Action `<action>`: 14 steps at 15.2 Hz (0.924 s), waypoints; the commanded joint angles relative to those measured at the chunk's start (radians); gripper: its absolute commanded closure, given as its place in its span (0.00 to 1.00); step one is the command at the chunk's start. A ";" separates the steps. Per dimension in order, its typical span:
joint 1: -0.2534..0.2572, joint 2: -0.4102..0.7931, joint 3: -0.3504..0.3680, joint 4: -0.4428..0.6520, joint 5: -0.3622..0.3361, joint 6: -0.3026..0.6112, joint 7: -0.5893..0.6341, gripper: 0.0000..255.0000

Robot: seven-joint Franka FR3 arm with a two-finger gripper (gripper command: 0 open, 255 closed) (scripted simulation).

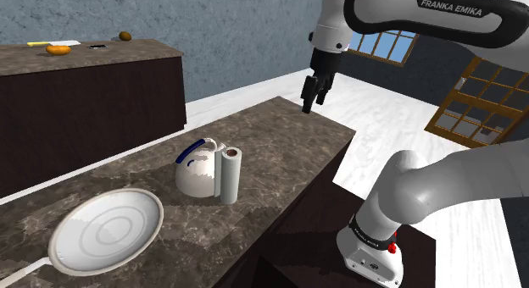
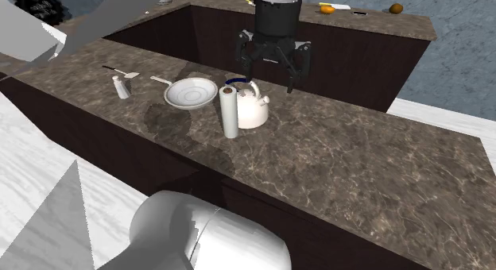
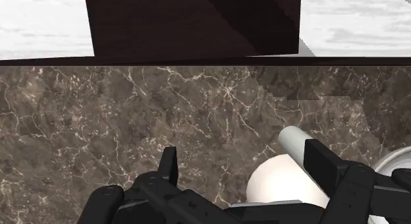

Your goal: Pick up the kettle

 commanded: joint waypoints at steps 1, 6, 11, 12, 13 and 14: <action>0.000 0.000 0.000 0.000 0.000 0.000 0.000 0.00; 0.060 0.193 -0.046 0.062 -0.063 0.103 -0.230 0.00; 0.114 0.388 -0.068 0.149 -0.107 0.191 -0.444 0.00; 0.124 0.426 -0.069 0.169 -0.115 0.206 -0.485 0.00; 0.133 0.463 -0.069 0.188 -0.121 0.221 -0.525 0.00; 0.142 0.501 -0.069 0.209 -0.128 0.235 -0.564 0.00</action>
